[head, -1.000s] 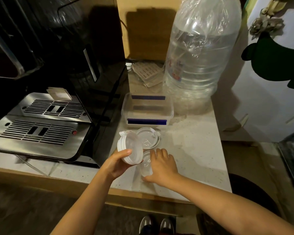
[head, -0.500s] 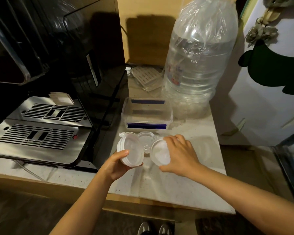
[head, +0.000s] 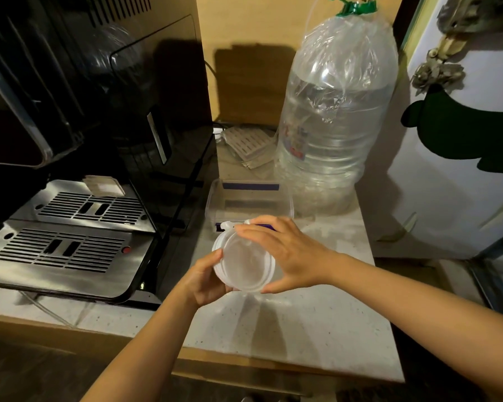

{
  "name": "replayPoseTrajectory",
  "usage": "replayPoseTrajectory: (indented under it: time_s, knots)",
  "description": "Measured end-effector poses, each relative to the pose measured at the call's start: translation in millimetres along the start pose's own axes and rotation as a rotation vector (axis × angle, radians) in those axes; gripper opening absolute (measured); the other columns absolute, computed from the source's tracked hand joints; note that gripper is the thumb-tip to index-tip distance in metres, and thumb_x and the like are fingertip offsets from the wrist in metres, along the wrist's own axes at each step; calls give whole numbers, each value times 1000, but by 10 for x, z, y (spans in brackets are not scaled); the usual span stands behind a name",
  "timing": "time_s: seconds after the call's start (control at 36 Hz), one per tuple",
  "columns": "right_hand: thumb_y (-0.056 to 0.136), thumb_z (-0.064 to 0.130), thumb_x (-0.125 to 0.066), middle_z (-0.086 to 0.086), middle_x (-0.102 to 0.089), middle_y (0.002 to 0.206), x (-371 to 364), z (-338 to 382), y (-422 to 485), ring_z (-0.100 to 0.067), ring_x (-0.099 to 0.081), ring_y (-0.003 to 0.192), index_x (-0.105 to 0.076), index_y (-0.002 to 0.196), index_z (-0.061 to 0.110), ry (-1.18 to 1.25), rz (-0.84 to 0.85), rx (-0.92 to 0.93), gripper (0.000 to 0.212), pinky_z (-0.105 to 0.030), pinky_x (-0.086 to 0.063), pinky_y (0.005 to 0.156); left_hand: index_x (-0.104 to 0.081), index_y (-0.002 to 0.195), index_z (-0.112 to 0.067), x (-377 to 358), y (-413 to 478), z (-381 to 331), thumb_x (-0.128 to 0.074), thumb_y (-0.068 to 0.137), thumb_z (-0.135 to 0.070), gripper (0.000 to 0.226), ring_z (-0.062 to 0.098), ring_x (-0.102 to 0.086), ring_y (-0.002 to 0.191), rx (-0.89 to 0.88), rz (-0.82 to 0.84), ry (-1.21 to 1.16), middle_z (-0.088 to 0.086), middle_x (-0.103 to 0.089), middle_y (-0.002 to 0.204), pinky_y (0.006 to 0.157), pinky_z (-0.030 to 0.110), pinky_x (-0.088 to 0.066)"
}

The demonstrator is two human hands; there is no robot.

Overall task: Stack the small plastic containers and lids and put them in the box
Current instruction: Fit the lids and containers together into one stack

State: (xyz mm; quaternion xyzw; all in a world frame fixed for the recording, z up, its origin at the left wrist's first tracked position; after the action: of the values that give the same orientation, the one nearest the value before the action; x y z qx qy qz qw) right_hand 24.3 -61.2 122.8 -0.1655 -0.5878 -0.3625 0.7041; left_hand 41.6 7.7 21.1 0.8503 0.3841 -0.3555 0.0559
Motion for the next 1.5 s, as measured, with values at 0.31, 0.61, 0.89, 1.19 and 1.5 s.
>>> replayPoseTrajectory:
  time_s: [0.31,0.61,0.89,1.19,1.5]
  knots:
    - [67,45,-76,-9,-40,145,-9,39,171,-19,-26,132,-30,139,10,-65,1,131,92,-35,-30,102,-64,105,-23,-50,-10,-93,-88,43,-46,71,28,-65,95,-16,54,13,7,-66,103,66,43,-60]
    - [60,35,-83,-15,-42,142,-66,-8,168,-22,-23,129,-30,138,12,-126,-10,200,97,-42,-35,99,-59,109,-22,-81,10,-74,-89,41,-43,77,29,-65,94,2,46,43,11,-58,108,68,41,-60]
    - [63,27,-82,-11,-44,143,-172,-4,165,-34,-42,129,-22,138,16,-214,-13,244,96,-50,-40,98,-59,104,-19,-12,49,-26,-89,38,-41,75,26,-67,86,21,-18,120,9,-63,100,64,34,-60]
    - [73,40,-73,-1,-20,154,-420,-600,126,-18,-16,139,-11,144,23,105,106,-193,96,-33,-17,114,-56,102,-11,323,-56,-71,-91,25,-34,88,24,-69,76,-73,-230,-24,11,-70,84,53,33,-57]
    - [57,66,-70,-6,-51,129,-1196,-946,-23,-27,-49,114,-38,128,16,188,297,-695,93,-39,-49,84,-55,100,-17,550,-195,19,-90,17,-38,93,24,-59,84,-59,-378,-22,12,-58,93,60,35,-60]
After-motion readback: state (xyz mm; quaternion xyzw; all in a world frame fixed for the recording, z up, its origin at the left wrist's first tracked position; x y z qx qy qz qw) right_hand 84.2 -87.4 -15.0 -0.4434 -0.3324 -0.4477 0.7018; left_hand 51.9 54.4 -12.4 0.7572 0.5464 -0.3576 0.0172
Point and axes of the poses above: each hand's wrist, its own y-axis towards the middle knuckle, its own x-axis out of the back of the hand, z = x × y, the point moved 9 cm from there along y, towards the middle knuckle
